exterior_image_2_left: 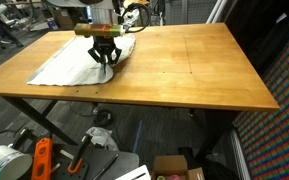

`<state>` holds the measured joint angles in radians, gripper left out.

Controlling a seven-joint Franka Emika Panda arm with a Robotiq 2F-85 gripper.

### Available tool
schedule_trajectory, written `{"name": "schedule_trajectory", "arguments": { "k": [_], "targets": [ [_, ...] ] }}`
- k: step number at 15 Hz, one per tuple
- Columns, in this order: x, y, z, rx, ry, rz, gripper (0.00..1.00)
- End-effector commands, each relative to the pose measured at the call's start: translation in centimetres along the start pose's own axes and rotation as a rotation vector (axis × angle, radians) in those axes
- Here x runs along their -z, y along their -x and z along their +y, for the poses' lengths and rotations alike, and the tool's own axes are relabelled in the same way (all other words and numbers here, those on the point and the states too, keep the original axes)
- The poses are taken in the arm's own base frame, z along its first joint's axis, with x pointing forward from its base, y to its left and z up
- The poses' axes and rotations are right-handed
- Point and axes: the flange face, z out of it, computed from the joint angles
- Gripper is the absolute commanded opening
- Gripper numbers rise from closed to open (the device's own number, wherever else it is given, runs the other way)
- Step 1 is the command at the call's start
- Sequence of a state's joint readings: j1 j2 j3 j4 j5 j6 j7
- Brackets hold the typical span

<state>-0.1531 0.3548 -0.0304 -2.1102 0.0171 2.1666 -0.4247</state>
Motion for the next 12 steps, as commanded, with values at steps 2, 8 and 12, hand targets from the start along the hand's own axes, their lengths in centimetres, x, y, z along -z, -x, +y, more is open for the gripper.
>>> {"name": "schedule_trajectory", "arguments": {
  "k": [2,8,12],
  "targets": [
    [2.2,-0.9,-2.2,-0.088,0.038,0.014,0.07],
    [5.3,-0.5,-2.7,-0.242,0.061,0.083,0.07],
    [6.7,0.1,-3.7,-0.280,0.099,0.106,0.07]
  ]
}}
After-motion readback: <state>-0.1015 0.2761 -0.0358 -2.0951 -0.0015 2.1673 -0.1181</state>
